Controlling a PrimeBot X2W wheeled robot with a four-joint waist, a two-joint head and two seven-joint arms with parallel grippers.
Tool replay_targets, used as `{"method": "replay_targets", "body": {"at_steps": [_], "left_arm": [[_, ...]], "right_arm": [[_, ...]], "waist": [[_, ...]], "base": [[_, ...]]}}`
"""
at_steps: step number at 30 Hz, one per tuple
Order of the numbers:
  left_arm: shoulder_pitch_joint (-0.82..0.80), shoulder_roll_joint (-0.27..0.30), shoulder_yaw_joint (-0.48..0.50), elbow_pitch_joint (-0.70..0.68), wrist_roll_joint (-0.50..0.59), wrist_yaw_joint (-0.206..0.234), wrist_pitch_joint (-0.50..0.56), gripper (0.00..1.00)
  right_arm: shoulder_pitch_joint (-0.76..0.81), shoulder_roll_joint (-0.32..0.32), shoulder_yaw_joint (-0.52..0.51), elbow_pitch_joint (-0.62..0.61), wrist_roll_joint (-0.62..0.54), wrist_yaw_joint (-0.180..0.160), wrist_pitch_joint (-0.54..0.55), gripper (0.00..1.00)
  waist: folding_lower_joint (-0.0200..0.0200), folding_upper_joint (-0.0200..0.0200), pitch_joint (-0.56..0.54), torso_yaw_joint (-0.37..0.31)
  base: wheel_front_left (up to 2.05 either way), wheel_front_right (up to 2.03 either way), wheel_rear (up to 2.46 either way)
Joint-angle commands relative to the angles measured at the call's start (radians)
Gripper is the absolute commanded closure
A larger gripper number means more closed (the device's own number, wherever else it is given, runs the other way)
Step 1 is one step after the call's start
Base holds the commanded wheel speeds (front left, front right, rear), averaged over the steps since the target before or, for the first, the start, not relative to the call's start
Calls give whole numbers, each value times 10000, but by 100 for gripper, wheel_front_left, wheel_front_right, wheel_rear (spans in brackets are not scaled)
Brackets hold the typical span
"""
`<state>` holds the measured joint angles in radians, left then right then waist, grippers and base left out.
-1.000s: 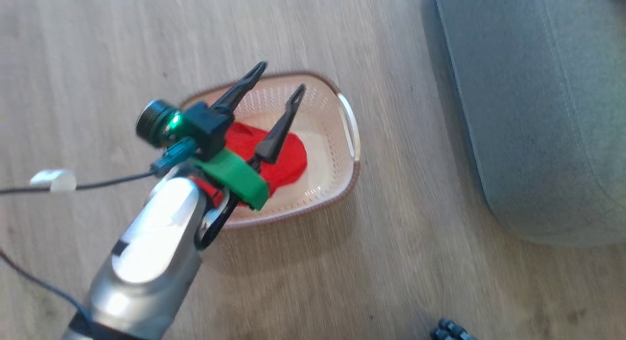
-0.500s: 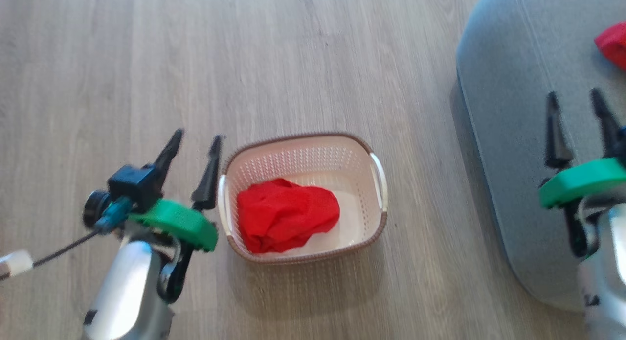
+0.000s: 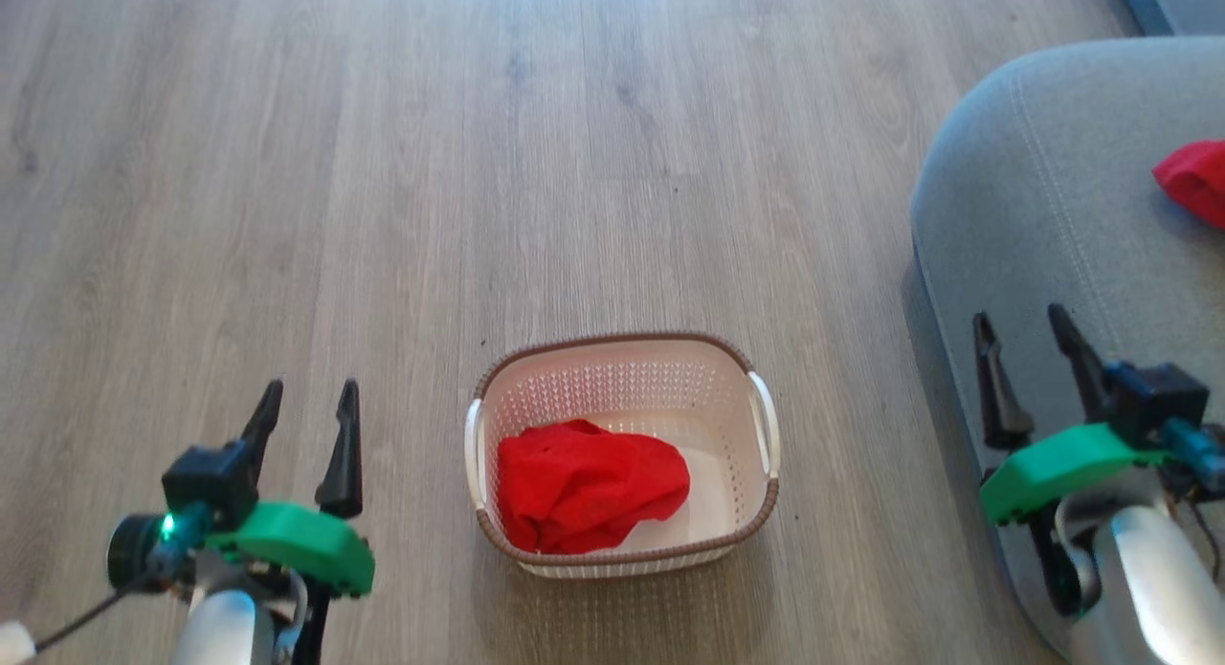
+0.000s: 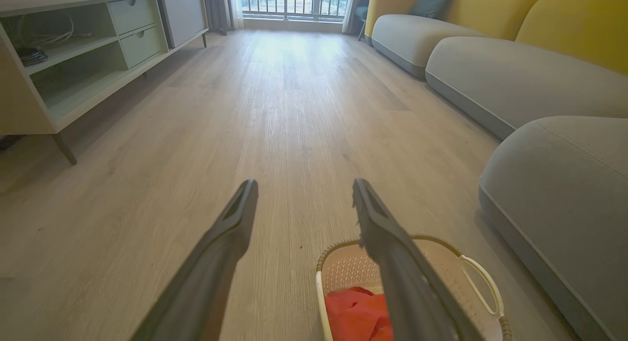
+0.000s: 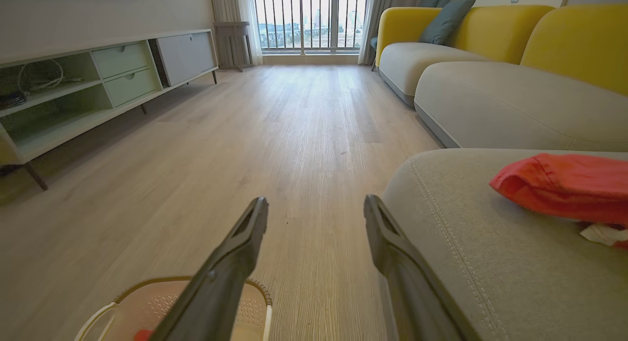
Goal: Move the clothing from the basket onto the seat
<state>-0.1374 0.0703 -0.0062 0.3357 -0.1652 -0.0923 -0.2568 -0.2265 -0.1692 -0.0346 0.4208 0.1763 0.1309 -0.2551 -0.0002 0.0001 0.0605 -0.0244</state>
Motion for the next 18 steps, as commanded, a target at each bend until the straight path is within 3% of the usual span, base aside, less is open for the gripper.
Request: {"method": "replay_targets", "body": {"at_steps": [1, 7, 18], "left_arm": [[-12, 36, 465, -434, 147, 44, -49, 0], [662, -125, 919, -922, 399, 179, -49, 0], [871, -192, 895, -1152, 598, 236, -49, 0]], "right_arm": [[21, 19, 218, -366, 51, -2, -66, 0], [478, 139, 68, -468, 139, -2, -66, 0], [463, 189, 27, -559, 128, -2, -66, 0]], "waist": [[2, -1, -159, 50], [2, -1, -345, 131], [2, -1, -113, 45]], "base": [[0, 0, 0], [0, 0, 0], [0, 0, 0]]}}
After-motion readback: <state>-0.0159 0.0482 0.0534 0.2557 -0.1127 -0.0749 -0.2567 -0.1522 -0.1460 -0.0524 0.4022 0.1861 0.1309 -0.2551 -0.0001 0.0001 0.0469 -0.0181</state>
